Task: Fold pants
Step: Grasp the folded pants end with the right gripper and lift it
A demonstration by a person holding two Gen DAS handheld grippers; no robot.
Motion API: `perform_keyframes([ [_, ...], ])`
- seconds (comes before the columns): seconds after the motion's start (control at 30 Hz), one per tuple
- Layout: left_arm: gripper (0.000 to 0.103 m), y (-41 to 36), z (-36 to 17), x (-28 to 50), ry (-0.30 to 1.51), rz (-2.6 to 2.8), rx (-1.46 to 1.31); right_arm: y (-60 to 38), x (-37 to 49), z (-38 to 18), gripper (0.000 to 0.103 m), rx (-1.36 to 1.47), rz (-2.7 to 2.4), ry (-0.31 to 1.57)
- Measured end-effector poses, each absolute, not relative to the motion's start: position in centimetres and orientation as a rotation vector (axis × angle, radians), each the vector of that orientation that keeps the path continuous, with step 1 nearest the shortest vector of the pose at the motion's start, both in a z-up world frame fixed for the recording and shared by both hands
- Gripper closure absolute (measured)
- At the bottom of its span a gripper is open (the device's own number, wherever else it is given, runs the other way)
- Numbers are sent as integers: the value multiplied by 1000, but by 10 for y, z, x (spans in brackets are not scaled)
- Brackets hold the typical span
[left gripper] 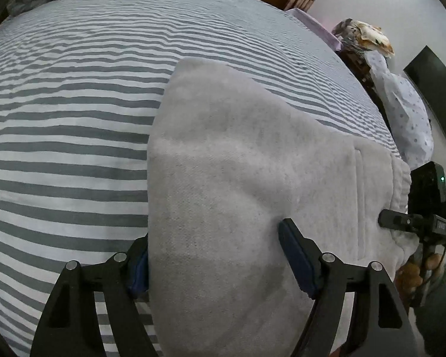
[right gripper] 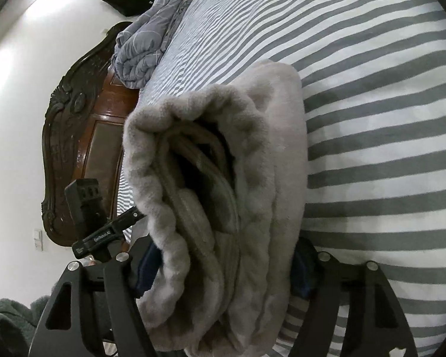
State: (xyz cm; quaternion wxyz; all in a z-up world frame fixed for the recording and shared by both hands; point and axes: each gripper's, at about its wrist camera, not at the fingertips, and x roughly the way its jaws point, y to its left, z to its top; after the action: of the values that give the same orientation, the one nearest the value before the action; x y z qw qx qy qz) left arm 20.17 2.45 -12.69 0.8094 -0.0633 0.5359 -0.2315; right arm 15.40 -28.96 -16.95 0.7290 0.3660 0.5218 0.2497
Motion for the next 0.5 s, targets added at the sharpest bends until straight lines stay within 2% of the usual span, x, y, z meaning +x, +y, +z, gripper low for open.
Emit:
perform_keyframes([
  [0.17, 27, 19, -126, 204, 1146, -478, -127, -283, 160, -168, 29, 775, 540, 1159],
  [0.3, 29, 11, -124, 204, 1133, -462, -118, -282, 155, -167, 37, 757, 509, 1148],
  [0.4, 37, 11, -120, 200, 1102, -453, -113, -282, 151, -164, 45, 772, 484, 1141],
  [0.47, 50, 13, -117, 198, 1086, -443, -125, -281, 149, -160, 48, 780, 467, 1138],
  [0.5, 53, 17, -115, 198, 1078, -440, -144, -281, 149, -158, 52, 786, 462, 1139],
])
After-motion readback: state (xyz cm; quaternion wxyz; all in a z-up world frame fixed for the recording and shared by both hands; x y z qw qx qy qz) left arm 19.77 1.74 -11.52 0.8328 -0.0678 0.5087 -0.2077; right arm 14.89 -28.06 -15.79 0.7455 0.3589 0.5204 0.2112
